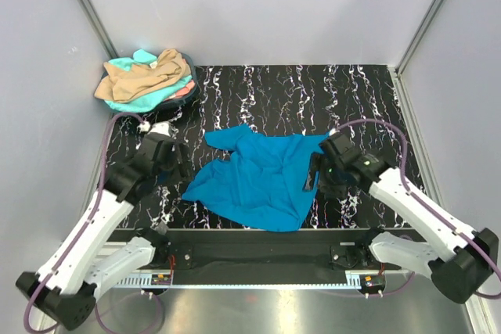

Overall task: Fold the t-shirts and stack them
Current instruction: Flatten the tshirt out

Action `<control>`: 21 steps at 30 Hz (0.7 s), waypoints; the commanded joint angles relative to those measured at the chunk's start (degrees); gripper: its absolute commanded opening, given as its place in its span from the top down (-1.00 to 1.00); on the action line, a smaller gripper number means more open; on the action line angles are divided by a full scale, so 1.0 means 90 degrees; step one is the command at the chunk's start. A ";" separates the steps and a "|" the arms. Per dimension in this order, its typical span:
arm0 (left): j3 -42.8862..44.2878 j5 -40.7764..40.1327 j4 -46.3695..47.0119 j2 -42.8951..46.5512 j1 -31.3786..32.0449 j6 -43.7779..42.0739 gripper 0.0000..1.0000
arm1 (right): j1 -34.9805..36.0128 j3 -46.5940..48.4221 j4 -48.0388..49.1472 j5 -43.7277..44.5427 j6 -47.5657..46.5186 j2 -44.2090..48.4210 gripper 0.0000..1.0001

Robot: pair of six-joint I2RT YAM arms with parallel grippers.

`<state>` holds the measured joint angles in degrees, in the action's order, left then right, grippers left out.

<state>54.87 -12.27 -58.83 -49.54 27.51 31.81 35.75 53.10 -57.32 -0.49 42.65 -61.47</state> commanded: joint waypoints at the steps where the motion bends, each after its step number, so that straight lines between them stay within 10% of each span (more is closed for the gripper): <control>1: -0.0003 -0.0190 0.0413 0.0144 -0.0019 0.0489 -0.67 | -0.0405 0.0388 0.0780 0.0991 0.0124 -0.0110 -0.50; 7: 0.0504 0.0637 0.1397 -0.1495 -0.0078 -0.0252 -0.63 | -0.1149 0.1568 0.1456 0.0642 -0.0460 -0.2395 -0.06; 13: 0.1295 0.1510 0.1801 -0.3495 -0.0117 -0.1325 -0.70 | -0.1120 0.3015 0.1145 -0.0745 -0.0901 -0.4633 -0.25; 21: 0.1325 0.1314 0.2228 -0.4837 -0.0215 -0.1913 -0.67 | -0.1003 0.2684 0.1222 -0.0669 -0.0940 -0.4966 -0.38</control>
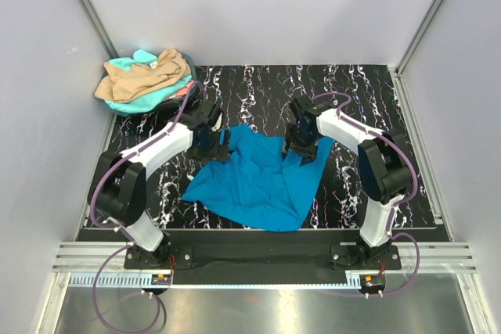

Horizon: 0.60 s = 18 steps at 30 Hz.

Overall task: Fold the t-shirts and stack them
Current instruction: Flatten the tshirt out

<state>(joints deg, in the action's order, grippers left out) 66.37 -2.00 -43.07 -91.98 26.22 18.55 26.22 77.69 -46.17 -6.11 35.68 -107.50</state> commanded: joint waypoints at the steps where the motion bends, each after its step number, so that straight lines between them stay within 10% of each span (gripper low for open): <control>1: 0.0057 0.0183 0.0517 -0.0228 -0.0062 -0.0449 -0.66 | 0.0065 -0.0087 -0.0007 -0.0034 -0.0195 0.0138 -0.37; 10: 0.0594 0.0388 0.0509 -0.1370 -0.0188 -0.0439 -0.48 | 0.0065 -0.0107 -0.0006 -0.0151 -0.0234 -0.0125 -0.22; 18: 0.0458 0.0427 0.0518 -0.1450 -0.0725 -0.0332 0.78 | -0.0051 -0.0380 0.0247 -0.0190 -0.0098 -0.0213 0.12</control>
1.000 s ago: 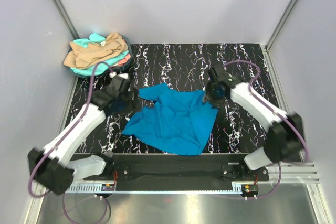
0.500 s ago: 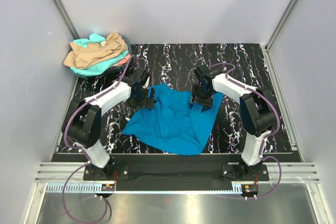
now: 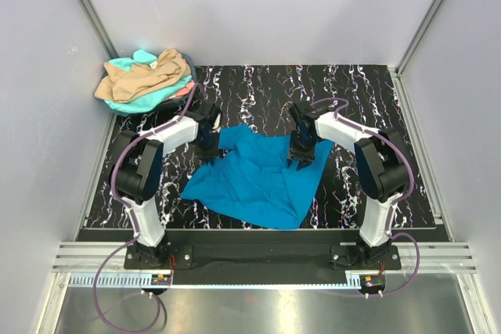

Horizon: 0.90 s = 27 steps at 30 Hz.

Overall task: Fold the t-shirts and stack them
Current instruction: Flatten the tshirt out

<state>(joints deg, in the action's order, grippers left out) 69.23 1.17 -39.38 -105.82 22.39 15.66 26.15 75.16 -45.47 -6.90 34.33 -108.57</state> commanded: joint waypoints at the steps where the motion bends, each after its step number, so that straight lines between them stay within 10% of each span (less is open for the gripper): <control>1: 0.0101 0.0065 0.0117 0.0214 -0.0359 0.0008 0.86 | -0.0083 -0.0118 0.0179 -0.0064 0.0101 -0.0104 0.20; 5: -0.0026 -0.0120 0.0068 0.0741 -0.0739 0.0105 1.00 | -0.0337 -0.0031 0.0170 0.0432 0.0151 -0.0036 1.00; 15: -0.0943 -0.0120 0.0389 0.2556 -0.1414 0.0847 1.00 | -0.0933 0.1386 -0.0650 0.2377 -0.0386 0.0520 1.00; 22: -0.1930 -0.0305 0.0615 0.3183 -0.1433 0.1170 1.00 | -0.1001 -0.0700 0.0227 0.1687 -0.0425 0.2092 0.94; 27: -0.2389 -0.0403 0.0606 0.3369 -0.1424 0.1326 -0.05 | -0.0505 -0.0598 0.0502 -0.0044 -0.0406 0.1664 0.12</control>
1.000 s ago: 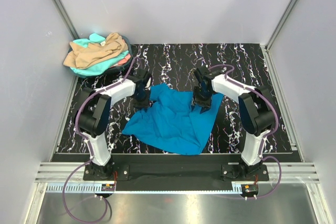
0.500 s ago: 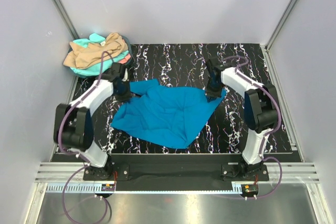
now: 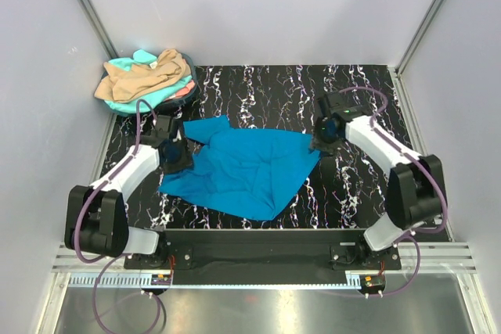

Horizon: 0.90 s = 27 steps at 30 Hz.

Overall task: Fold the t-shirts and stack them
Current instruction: Flatten the tshirt out

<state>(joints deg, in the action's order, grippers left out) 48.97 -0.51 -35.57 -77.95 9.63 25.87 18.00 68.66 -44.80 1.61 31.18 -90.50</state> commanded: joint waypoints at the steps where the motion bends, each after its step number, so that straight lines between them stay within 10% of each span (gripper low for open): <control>1: -0.0167 -0.0226 0.0154 0.0350 -0.0005 0.0183 -0.21 | 0.0634 0.0366 0.0436 -0.0960 -0.0037 -0.0442 0.06; 11: -0.0119 -0.0812 -0.0646 0.1433 -0.0005 -0.0091 -0.46 | 0.1896 0.1862 0.0056 -0.1038 0.1513 -0.2180 -0.19; 27: -0.0138 -0.0060 -0.0608 0.1709 -0.0005 0.0368 -0.08 | 0.2258 0.2400 -0.0140 -0.0637 0.2405 -0.3020 0.17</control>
<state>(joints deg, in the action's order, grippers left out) 46.96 -2.55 -42.13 -62.98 9.63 28.91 37.45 87.57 -44.99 -5.61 51.11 -117.25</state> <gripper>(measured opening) 0.545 0.415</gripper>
